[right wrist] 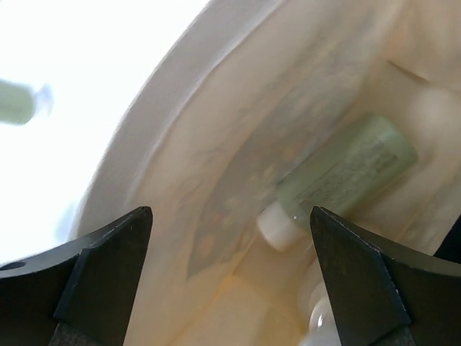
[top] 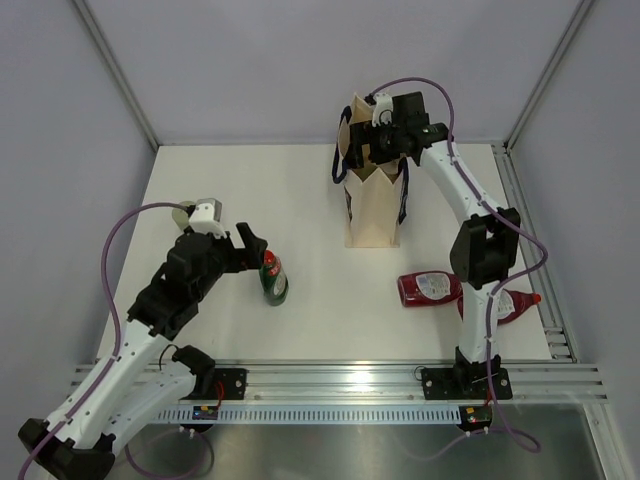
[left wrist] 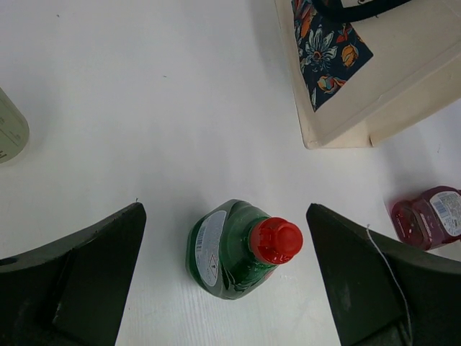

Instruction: Place the personal care products into the canvas bag

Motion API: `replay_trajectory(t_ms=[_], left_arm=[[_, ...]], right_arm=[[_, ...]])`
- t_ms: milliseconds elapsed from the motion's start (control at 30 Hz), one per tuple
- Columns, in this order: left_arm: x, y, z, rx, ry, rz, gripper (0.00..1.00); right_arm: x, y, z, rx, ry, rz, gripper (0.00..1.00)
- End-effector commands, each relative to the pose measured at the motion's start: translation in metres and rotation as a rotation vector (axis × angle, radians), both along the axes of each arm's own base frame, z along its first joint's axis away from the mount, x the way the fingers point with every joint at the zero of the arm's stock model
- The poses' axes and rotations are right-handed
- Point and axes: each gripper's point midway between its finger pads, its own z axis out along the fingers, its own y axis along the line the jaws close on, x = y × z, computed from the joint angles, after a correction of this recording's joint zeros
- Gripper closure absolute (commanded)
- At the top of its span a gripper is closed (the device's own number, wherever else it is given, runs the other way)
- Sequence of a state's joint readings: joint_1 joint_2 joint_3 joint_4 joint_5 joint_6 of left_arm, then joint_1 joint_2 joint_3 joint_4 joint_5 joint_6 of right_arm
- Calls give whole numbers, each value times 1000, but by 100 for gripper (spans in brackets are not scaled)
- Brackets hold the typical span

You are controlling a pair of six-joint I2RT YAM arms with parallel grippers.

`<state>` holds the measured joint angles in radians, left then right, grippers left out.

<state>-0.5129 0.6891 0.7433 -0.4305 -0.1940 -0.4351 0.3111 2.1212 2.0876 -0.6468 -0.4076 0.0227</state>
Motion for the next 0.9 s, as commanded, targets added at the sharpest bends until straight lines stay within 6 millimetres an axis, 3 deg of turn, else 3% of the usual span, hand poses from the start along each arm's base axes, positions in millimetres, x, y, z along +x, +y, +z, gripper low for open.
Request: replay_trajectory(t_ms=[0,167,367,467,533,667,700,867], left_arm=[[-5,-4,4,-21,-10,-33,1],[-20,-17,11,-65,-23,-136,1],[-37,-30,17,-91,-25,-251,1],[-44,-32,21,-123,-46,-276,1],[-46,-31,15,-128,-22,-266,1],[-44,-24,-15,-124,110,-177,1],[-43,-25,-17,-132,112,-173,1],[-35,-26,-45,-93,152,-107,1]], right_arm=[[-36,11,92,86,-261,275,0],[-67,7,135,71,-425,432,0],[-101,-1,159,112,-517,538,1],[-128,-2,159,132,-511,614,0],[-143,-3,148,144,-481,659,0],[-170,-9,135,137,-425,679,0],[-177,-11,123,136,-383,680,0],[-204,-22,111,99,-371,689,1]])
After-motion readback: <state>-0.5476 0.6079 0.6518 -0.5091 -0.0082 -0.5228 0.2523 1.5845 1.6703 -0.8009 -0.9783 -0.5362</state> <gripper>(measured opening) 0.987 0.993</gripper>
